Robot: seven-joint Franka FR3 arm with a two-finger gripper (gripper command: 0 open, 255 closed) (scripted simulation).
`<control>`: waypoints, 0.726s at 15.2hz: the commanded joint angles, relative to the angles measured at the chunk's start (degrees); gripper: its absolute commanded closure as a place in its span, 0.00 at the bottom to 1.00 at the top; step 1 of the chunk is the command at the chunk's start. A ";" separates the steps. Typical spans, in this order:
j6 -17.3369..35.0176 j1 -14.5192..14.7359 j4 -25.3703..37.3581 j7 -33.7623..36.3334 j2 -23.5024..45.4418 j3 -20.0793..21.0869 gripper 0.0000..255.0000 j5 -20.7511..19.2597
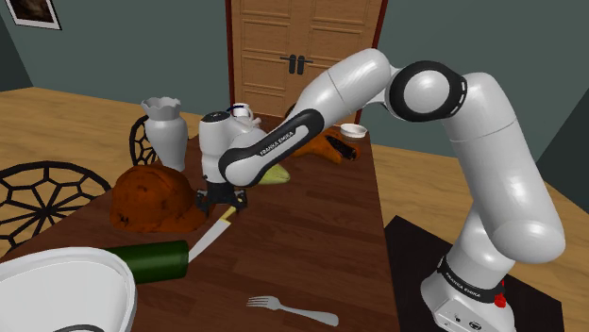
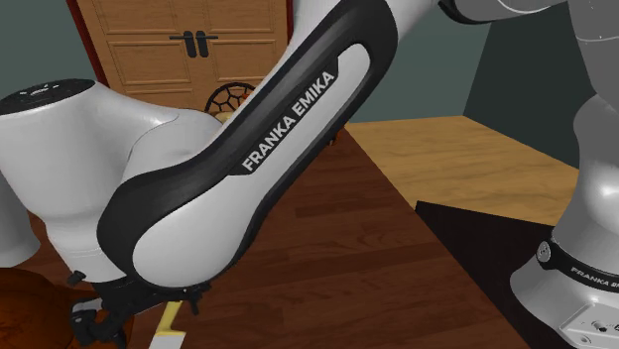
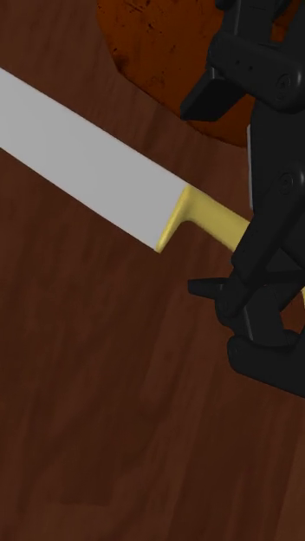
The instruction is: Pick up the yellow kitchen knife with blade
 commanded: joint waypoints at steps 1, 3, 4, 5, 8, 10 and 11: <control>0.31 0.10 0.02 0.12 0.31 -0.09 0.00 -0.13; 0.27 0.09 0.00 0.12 0.24 -0.07 1.00 -0.10; 0.27 0.09 -0.01 0.12 0.24 -0.07 1.00 -0.10; 0.26 0.09 0.00 0.12 0.24 -0.07 1.00 -0.10; 0.25 0.10 0.02 0.12 0.26 -0.07 1.00 -0.11; 0.24 0.10 0.03 0.11 0.25 -0.07 1.00 -0.10; 0.31 0.10 0.02 0.12 0.31 -0.09 1.00 -0.12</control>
